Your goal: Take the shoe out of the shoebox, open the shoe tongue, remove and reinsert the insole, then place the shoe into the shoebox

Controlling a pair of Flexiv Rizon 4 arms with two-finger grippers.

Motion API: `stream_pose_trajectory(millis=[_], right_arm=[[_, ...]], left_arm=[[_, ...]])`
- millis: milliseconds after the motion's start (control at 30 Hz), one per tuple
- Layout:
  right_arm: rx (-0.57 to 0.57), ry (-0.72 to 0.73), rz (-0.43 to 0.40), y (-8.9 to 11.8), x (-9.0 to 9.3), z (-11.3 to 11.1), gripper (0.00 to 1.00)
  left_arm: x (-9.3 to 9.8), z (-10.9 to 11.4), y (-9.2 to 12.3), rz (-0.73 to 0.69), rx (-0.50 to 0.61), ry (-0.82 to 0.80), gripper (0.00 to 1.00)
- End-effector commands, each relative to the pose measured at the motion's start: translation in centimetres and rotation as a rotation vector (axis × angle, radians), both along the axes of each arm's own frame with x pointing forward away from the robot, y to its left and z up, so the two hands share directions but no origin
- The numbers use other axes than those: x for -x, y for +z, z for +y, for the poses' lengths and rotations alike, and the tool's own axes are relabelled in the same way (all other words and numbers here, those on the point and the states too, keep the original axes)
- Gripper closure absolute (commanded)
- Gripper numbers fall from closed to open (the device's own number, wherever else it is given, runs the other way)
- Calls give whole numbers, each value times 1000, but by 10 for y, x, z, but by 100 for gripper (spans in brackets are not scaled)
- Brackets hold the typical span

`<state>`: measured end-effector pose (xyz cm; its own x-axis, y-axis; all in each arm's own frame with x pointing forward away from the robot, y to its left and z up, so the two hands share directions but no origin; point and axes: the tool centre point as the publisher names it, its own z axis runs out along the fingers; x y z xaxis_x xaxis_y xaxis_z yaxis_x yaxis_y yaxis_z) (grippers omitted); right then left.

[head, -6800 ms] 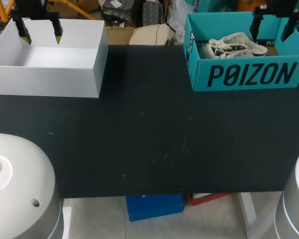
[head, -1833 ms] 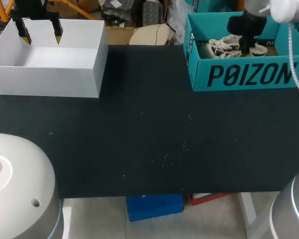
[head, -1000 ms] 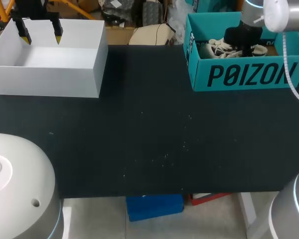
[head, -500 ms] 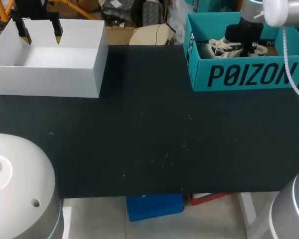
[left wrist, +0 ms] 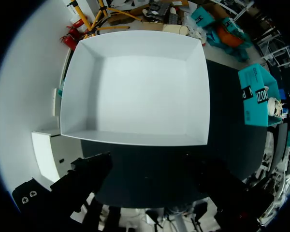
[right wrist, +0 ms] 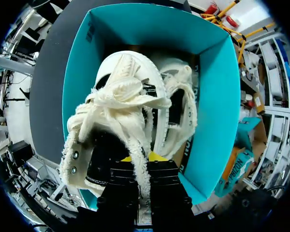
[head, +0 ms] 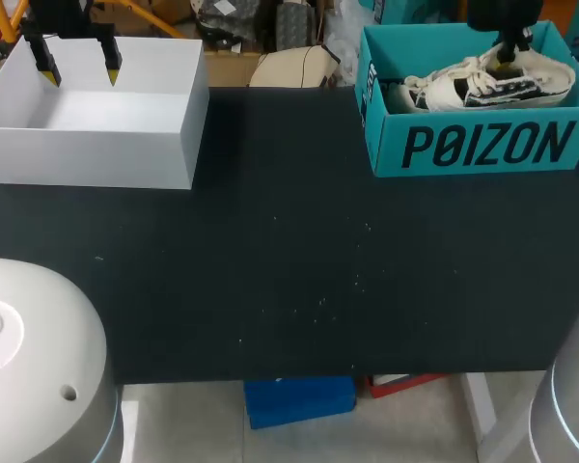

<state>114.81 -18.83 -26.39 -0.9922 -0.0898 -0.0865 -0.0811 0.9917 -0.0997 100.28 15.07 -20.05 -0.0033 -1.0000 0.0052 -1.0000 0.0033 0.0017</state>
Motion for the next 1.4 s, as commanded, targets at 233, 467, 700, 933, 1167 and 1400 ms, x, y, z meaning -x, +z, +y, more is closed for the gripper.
stream_pose_trajectory(millis=[233, 467, 700, 933, 1167, 1400], right_arm=[[61, 4, -44, 111, 44, 20, 100], [83, -44, -46, 129, 96, 74, 100], [58, -73, -27, 118, 160, 151, 100], [-8, -60, 27, 81, 213, 231, 100], [-38, -36, 57, 39, 239, 293, 100], [-66, -29, 66, -8, 259, 346, 100]], left_arm=[[0, -1, 0, 2, -3, 2, 0], [0, -1, 0, 2, -3, 2, 0], [0, -1, 0, 2, -3, 2, 0], [0, -1, 0, 2, -3, 2, 0], [0, -1, 0, 2, -3, 2, 0], [0, -1, 0, 2, -3, 2, 0]])
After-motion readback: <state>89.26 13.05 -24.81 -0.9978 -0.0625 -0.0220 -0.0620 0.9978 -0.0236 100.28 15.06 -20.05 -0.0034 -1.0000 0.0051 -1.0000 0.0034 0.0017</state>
